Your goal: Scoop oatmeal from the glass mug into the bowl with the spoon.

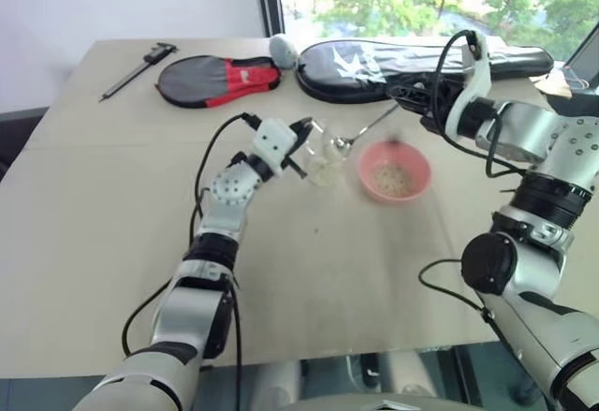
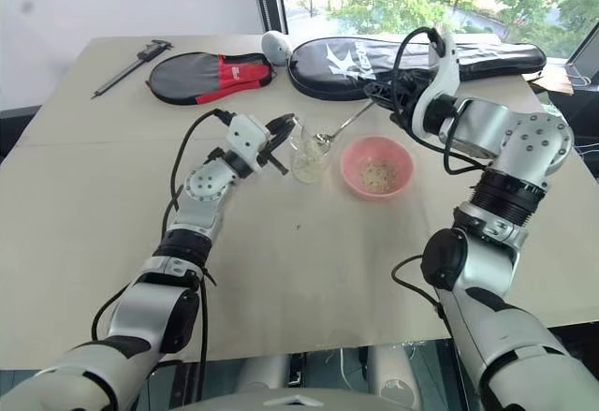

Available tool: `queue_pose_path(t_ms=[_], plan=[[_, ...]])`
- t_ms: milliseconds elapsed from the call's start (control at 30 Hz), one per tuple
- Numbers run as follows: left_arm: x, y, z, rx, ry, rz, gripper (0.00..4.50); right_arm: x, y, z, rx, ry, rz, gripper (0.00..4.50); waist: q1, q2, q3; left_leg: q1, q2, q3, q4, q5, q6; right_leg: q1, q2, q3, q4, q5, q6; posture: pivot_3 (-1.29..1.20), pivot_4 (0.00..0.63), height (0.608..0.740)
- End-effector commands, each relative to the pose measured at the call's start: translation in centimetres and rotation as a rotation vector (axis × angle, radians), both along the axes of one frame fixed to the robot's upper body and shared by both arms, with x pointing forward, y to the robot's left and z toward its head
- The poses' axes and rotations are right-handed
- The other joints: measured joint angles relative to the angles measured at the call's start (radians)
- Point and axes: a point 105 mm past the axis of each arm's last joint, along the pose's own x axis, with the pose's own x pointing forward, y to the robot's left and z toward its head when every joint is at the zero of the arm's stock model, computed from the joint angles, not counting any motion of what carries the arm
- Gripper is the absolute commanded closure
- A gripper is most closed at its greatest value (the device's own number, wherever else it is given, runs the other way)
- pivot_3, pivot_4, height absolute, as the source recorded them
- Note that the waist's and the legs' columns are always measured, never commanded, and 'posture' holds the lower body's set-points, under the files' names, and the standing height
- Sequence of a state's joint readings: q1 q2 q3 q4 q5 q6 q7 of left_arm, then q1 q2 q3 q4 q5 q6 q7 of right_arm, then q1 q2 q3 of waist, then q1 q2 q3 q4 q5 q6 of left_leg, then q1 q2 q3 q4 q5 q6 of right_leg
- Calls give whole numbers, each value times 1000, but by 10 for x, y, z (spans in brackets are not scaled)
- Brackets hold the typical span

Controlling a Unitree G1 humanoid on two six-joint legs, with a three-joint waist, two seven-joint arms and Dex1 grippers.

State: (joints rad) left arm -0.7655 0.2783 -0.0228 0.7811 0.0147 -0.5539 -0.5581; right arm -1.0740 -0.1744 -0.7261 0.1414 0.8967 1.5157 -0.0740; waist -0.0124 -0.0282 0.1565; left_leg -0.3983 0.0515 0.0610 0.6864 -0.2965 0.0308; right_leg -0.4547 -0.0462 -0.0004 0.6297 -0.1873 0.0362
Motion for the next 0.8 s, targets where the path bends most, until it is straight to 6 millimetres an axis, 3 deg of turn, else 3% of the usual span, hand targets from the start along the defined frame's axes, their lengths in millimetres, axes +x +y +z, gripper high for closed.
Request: queue_pose_path(t_ms=[33,800], plan=[[2,-4,19,-25,-67,-13,4458,1,-17,17,36,-37,-64,4500,0,0,0,0,0,0,0,0,0,0,0,0,0,0,0,0,150,740],[10,9,10,6,-28,12,4458,-10,-57,30,205,-45,-137,4500,-3,2,-1,1,0,-1,0,-2,4,0,0,0,3,0,0,0,150,740]])
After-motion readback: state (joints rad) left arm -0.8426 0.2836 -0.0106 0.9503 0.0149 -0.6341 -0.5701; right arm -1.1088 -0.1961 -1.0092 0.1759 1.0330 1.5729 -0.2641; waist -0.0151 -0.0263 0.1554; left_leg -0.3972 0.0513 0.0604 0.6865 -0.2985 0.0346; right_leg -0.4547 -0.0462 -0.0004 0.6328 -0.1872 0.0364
